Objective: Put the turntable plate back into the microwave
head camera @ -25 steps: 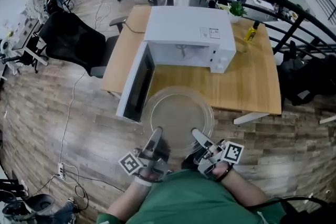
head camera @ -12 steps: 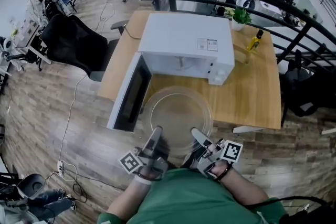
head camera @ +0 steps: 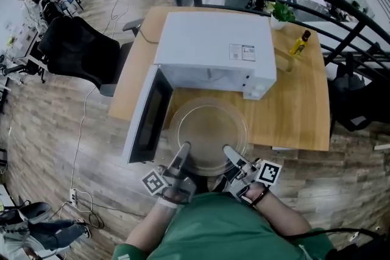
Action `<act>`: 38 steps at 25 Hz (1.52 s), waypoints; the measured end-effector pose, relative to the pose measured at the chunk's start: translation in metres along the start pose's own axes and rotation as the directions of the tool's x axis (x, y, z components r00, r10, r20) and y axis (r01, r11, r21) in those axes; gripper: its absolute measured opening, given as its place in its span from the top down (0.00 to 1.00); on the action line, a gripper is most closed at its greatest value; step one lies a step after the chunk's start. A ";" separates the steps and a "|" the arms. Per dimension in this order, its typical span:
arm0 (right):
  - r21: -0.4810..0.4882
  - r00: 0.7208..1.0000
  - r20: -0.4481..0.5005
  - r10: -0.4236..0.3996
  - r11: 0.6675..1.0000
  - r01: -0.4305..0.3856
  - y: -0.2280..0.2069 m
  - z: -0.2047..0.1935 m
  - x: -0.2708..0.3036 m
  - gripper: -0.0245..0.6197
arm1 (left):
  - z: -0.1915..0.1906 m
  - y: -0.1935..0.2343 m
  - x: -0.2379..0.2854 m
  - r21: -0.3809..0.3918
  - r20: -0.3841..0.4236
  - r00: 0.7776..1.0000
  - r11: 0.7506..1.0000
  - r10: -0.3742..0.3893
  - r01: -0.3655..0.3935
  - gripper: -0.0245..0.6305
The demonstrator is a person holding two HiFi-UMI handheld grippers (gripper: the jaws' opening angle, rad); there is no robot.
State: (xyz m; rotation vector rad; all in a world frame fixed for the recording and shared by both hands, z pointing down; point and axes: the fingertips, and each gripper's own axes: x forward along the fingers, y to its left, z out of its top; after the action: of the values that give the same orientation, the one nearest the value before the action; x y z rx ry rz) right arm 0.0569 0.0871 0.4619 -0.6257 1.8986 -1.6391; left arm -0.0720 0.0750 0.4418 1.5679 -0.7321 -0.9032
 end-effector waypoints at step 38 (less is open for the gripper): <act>0.006 0.983 0.055 -0.175 0.984 0.175 -0.130 0.110 0.099 0.88 | 0.085 0.140 0.132 -0.053 -0.065 0.993 0.994 0.095 -0.099 0.89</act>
State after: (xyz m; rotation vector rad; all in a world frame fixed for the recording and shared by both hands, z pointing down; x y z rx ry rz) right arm 0.0564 -0.0788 0.5690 -0.8506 1.8475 -1.7114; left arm -0.0746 -0.1040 0.5517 1.4914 -0.7263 -0.7941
